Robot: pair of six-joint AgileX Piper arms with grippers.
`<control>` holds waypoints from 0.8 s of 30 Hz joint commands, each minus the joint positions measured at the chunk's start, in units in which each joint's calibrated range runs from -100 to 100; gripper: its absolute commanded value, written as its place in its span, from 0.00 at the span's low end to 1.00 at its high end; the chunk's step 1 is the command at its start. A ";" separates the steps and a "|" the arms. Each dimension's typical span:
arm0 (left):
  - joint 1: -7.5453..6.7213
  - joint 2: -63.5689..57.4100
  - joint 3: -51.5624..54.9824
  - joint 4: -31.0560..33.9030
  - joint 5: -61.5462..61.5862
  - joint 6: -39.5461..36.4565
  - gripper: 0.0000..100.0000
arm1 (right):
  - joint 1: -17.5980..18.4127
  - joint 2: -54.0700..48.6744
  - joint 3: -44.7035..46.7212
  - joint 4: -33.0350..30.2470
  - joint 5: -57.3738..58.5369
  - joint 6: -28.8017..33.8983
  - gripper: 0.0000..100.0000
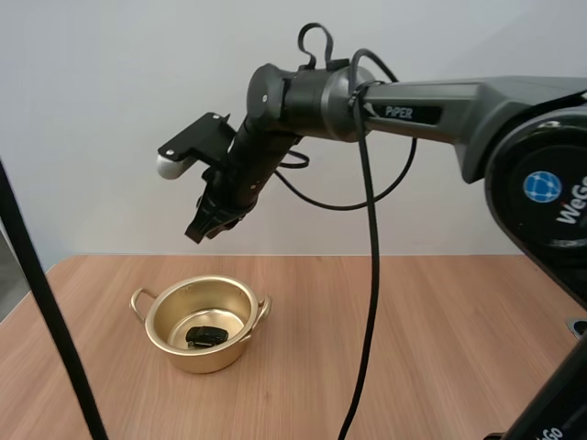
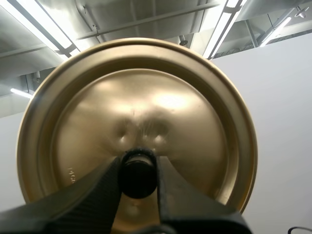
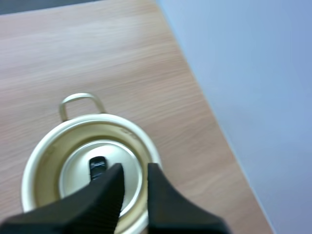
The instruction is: Open the pot, put the car inside, and close it
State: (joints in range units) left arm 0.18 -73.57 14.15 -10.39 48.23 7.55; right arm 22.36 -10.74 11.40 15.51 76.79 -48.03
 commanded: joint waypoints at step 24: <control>0.02 1.71 20.18 2.17 -3.10 4.87 0.00 | -25.94 -34.33 -0.03 3.18 -13.51 1.07 0.00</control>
State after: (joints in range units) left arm 0.18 -72.02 30.71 -8.54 46.16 10.45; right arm -2.99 -43.12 11.40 18.89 63.31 -46.88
